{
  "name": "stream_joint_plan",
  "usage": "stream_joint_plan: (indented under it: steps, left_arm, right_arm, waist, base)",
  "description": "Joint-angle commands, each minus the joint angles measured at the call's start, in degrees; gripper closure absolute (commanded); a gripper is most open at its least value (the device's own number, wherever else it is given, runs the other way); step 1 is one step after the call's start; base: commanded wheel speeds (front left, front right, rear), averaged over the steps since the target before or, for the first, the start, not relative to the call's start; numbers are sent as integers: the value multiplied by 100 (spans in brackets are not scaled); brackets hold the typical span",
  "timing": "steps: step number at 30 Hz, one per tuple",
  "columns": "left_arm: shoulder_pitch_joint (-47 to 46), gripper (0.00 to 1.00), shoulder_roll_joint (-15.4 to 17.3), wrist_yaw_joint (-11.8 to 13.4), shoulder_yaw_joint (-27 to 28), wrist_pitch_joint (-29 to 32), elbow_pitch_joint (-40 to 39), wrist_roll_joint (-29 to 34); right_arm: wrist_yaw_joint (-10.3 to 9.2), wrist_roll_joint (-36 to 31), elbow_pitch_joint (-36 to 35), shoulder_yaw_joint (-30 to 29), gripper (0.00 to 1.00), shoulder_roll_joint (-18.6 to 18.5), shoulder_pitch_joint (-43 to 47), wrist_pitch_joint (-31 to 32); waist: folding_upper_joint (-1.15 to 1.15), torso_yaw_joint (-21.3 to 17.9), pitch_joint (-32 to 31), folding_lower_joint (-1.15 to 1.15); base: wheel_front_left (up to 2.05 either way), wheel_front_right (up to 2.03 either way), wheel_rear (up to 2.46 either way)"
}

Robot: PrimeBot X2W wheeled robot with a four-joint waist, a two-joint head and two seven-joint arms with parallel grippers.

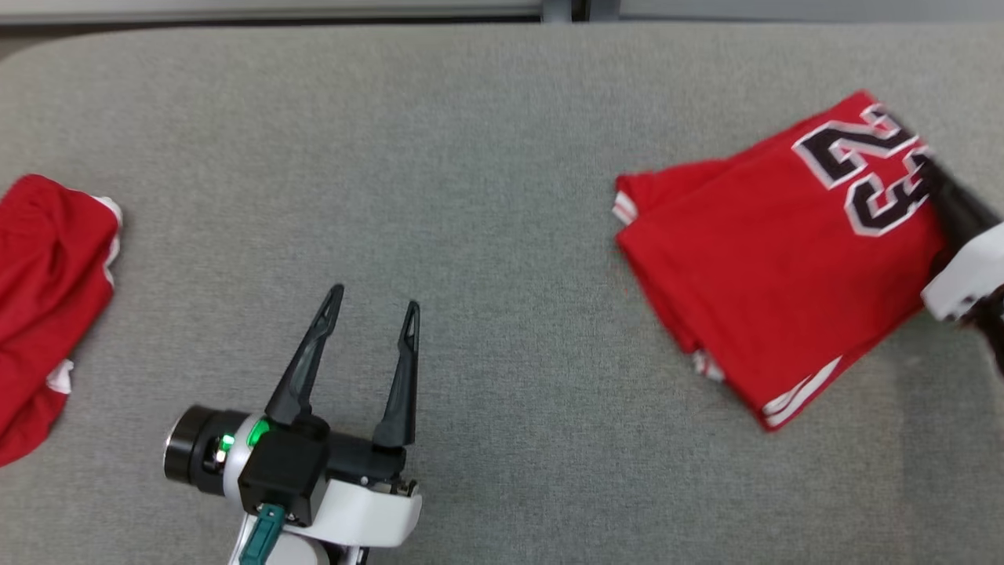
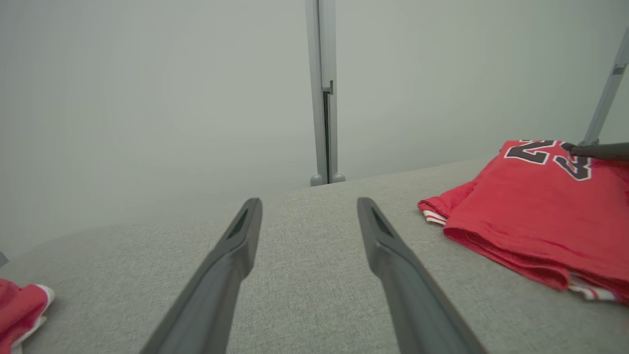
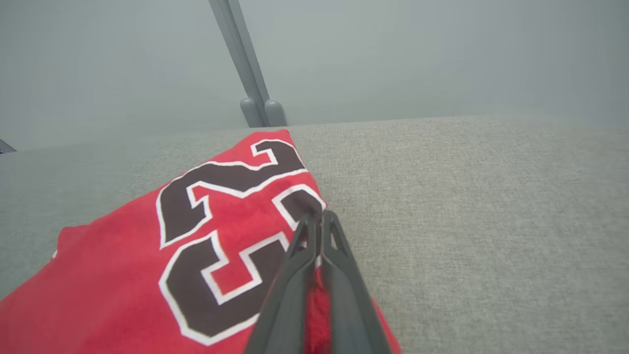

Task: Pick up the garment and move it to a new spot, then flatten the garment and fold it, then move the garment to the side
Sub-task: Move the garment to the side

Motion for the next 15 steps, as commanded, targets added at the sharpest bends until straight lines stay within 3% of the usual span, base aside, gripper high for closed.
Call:
stream_joint_plan:
  steps: [1,15]
  left_arm:
    - [-146,0,19,-44,7,-2,-54,55]
    - [-1039,0,224,-206,-232,-2,-863,334]
  right_arm:
    - [-3,-34,68,-34,100,-99,-162,-72]
    - [-3,-316,688,-645,100,-1279,-1411,-495]
  waist:
    - [0,-125,348,0]
    - [0,-485,1621,0]
  base:
    - [0,0,0]
    - [0,0,0]
